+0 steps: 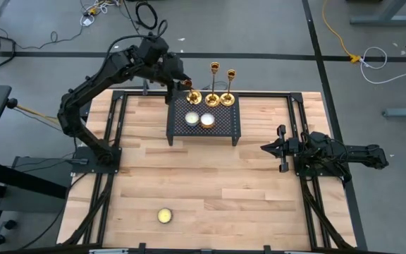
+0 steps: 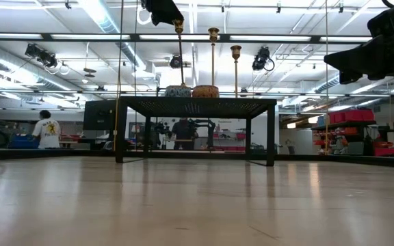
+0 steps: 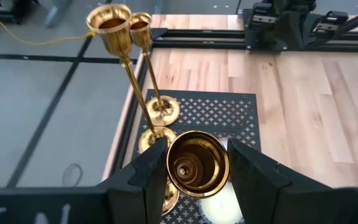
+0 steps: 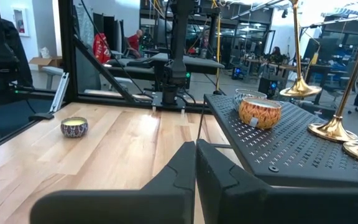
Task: Pick & Place candle stick holders
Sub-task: Put the gold candle holder on the shelf
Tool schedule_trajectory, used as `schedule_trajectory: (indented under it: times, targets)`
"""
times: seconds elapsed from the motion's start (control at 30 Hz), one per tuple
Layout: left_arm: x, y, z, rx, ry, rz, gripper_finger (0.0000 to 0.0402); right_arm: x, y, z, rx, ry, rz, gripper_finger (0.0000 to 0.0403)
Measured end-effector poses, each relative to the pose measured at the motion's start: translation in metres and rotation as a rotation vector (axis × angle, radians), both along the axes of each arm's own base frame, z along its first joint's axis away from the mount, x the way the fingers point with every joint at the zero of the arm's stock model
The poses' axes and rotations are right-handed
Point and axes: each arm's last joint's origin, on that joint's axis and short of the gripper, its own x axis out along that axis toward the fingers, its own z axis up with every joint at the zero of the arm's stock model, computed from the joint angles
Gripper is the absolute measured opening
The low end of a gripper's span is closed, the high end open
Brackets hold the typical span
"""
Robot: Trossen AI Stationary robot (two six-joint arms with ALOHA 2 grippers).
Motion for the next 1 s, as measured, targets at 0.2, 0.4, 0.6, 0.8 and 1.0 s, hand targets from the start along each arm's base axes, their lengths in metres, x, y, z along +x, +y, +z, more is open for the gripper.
schedule_trajectory:
  times: [0.2,0.4,0.6,0.8,1.0]
  targets:
    - [0.008,0.014,-0.013,-0.029,0.029,0.003,0.0158,0.000,0.000,0.000,0.000,0.000,0.000,0.0013]
    - [0.013,0.029,-0.024,-0.058,0.045,0.016,0.0158,0.000,0.000,0.000,0.000,0.000,0.000,0.0013]
    - [0.015,0.032,-0.025,-0.065,0.029,0.005,0.0158,0.000,0.000,0.000,0.000,0.000,0.000,0.0013]
    - [0.014,0.037,-0.023,-0.073,-0.007,0.022,0.0158,0.000,0.000,0.000,0.000,0.000,0.000,0.0013]
    - [0.012,0.039,-0.023,-0.132,-0.030,0.008,0.0158,0.000,0.000,0.000,0.000,0.000,0.000,0.0013]
